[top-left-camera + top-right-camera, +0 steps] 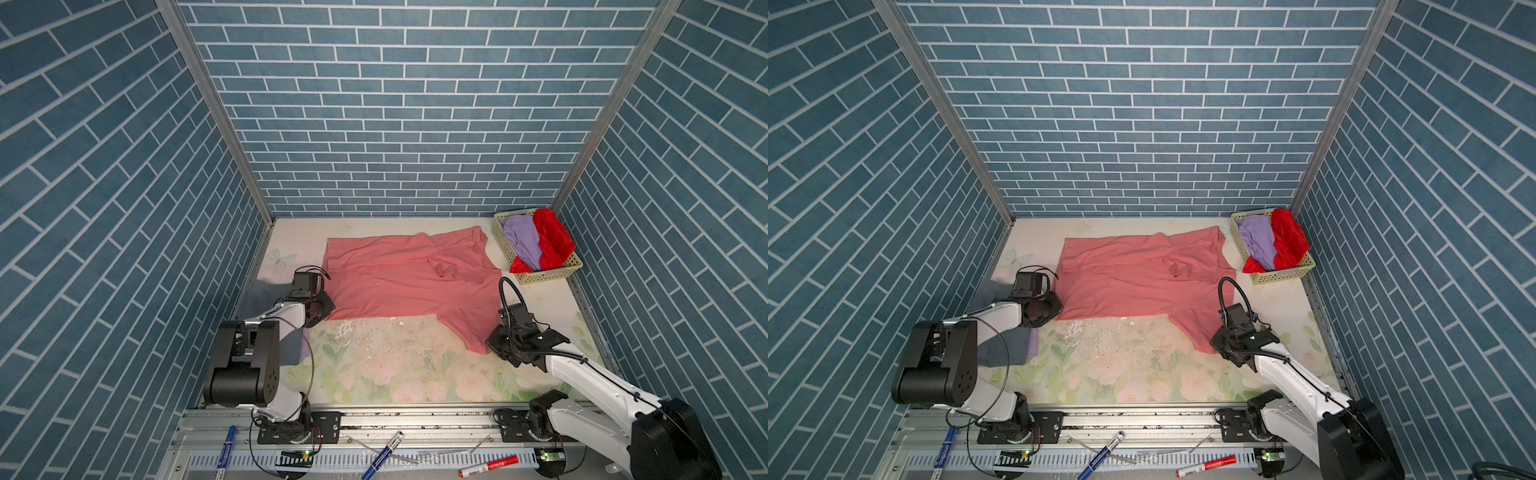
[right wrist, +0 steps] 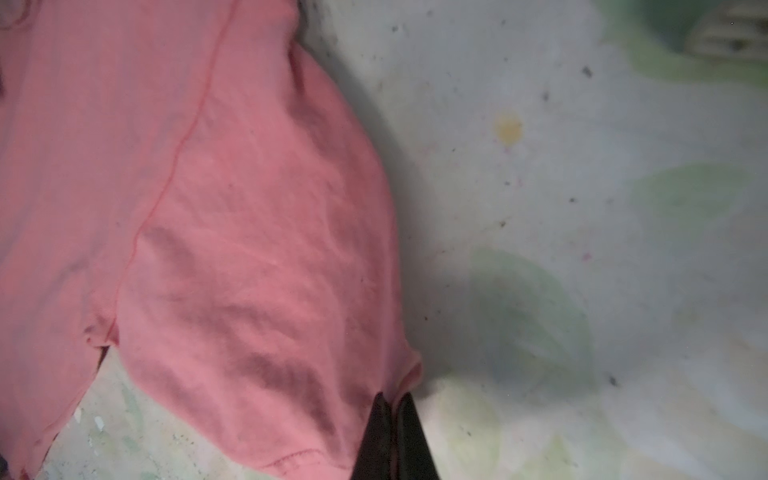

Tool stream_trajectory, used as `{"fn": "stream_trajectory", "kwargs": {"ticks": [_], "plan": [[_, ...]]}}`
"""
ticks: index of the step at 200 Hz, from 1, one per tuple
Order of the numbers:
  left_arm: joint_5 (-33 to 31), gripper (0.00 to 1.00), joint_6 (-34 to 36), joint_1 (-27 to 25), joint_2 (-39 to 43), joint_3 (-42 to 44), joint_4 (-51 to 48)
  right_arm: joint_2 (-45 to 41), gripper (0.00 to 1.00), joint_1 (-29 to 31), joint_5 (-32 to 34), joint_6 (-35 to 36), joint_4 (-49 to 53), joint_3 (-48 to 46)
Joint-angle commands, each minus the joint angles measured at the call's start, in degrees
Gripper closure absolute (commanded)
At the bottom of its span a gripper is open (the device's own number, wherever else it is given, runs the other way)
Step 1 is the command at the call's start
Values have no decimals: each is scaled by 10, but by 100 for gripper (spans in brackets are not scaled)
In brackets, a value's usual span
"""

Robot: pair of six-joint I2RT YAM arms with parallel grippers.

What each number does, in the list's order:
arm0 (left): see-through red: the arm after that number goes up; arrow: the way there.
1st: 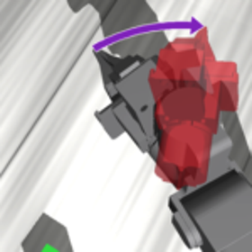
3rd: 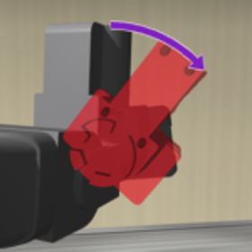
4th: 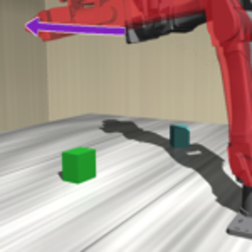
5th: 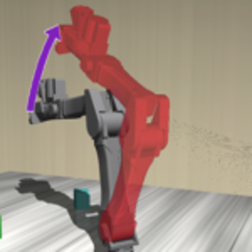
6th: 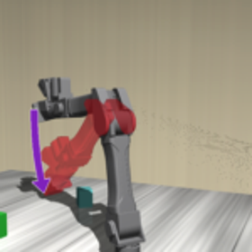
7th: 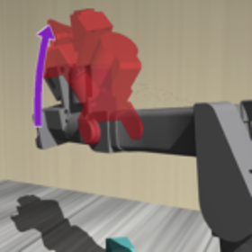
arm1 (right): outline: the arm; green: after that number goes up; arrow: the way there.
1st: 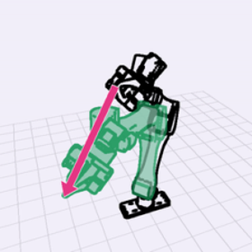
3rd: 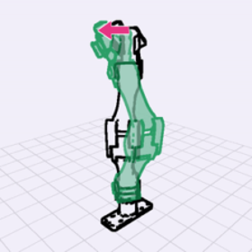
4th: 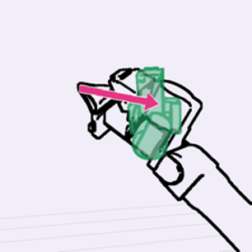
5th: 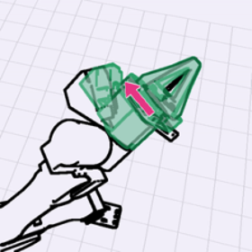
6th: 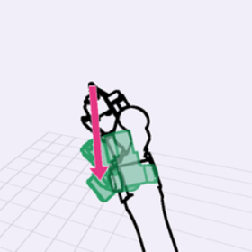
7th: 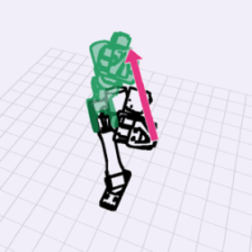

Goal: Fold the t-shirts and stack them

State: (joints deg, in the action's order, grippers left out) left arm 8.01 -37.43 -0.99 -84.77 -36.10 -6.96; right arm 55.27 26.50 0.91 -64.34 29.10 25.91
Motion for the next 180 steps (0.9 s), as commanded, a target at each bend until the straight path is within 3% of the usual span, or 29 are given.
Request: {"fn": "stream_trajectory", "kwargs": {"ticks": [1, 25, 61, 106, 180], "plan": [[4, 100, 12, 0, 48, 32, -65, -52, 100, 18, 50, -19, 100, 67], [7, 100, 22, 1, 111, 35, -100, -63, 100, 22, 74, 6, 115, 123], [13, 100, 43, 1, 146, -27, -133, 19, 100, 22, 103, 96, 36, 209], [26, 100, 62, 1, 43, -126, -117, 196, 100, 2, 170, 235, -68, 397], [31, 100, 63, 10, -104, -245, -99, 407, 100, -80, 62, 274, -136, 552]]}}
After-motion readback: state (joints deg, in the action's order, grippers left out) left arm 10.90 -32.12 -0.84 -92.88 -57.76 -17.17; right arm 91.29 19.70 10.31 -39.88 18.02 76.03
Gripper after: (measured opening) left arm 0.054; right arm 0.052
